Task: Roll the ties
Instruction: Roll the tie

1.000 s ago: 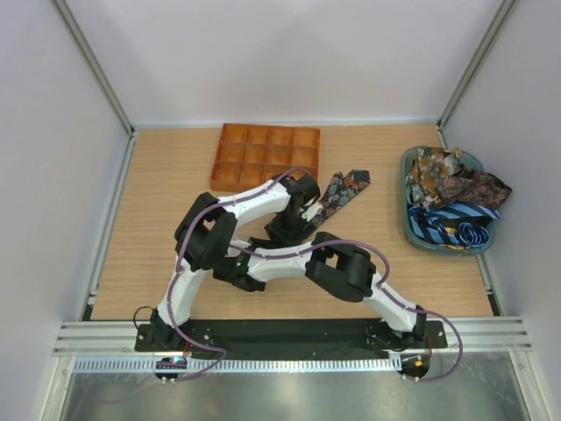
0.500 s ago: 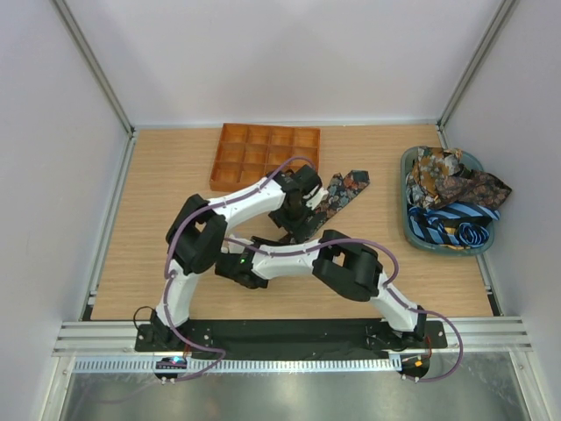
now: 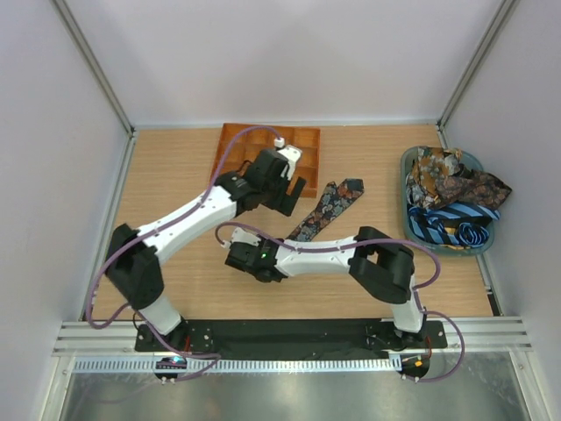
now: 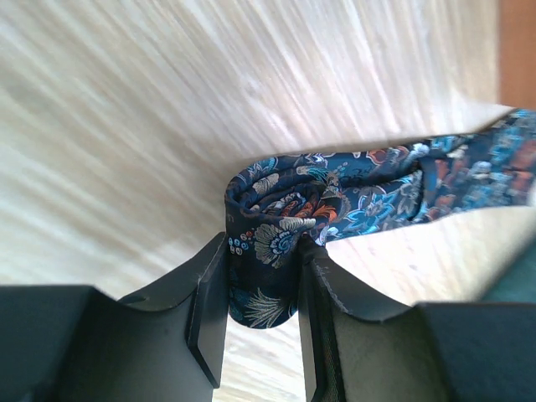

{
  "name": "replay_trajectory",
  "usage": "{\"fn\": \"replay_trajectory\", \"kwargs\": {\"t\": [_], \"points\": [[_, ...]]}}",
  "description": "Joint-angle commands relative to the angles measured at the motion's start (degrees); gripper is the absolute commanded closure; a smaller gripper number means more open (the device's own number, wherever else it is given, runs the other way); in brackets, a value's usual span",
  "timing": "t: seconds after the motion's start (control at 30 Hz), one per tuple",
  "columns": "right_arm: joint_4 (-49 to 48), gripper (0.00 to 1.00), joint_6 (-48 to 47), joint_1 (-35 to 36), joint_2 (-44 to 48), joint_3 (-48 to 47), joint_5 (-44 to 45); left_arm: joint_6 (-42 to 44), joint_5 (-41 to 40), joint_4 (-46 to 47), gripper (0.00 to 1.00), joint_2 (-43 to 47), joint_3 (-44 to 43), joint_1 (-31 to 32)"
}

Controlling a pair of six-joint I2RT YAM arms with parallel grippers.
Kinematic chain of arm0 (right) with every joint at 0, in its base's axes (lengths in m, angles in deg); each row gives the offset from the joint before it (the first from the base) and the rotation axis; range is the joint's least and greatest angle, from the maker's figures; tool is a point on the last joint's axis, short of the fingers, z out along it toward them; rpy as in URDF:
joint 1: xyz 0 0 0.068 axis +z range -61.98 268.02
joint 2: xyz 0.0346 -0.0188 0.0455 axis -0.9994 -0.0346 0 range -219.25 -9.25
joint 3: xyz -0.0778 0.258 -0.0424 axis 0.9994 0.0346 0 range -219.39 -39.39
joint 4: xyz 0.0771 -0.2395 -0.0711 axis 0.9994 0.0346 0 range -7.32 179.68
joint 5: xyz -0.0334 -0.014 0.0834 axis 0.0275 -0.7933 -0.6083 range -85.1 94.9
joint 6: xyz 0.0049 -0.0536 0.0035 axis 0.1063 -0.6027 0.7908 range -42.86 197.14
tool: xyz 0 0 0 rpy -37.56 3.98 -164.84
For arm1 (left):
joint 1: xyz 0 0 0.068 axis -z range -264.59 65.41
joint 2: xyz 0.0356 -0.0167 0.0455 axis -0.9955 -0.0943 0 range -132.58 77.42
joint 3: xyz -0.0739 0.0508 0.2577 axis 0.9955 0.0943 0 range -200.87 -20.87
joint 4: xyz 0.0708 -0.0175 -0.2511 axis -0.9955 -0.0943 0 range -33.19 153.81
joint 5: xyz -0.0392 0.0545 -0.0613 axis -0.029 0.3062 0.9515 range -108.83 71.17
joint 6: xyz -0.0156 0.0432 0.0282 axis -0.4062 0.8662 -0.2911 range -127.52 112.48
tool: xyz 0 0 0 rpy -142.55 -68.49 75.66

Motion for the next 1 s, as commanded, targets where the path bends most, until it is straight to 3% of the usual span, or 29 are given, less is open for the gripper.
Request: {"fn": "replay_trajectory", "kwargs": {"t": [0.0,0.17,0.33,0.6,0.77,0.97], "points": [[-6.33,0.72,2.91,-1.69,5.89,3.4,-10.89,-4.56,-5.88,9.57,0.09,8.05,6.51,-1.93],[-11.69,0.72,4.06,-4.86,10.65,8.07,-21.42,-9.3,-8.62,16.44,0.0,19.82,16.37,-4.92],[-17.48,0.72,5.28,-9.08,14.43,13.43,-31.11,-14.57,-16.68,22.31,0.0,27.83,24.54,-5.89],[-24.87,0.72,6.87,-16.11,18.65,20.54,-44.73,-22.23,-21.37,30.68,0.0,38.73,39.23,-8.61],[-27.87,0.72,9.06,-21.73,18.92,22.93,-56.94,-16.97,-15.84,34.99,0.0,39.45,42.83,-8.61],[-31.82,0.72,11.44,-29.38,17.69,25.12,-69.07,-10.37,-1.53,41.84,0.0,34.8,47.14,-8.52]]}}
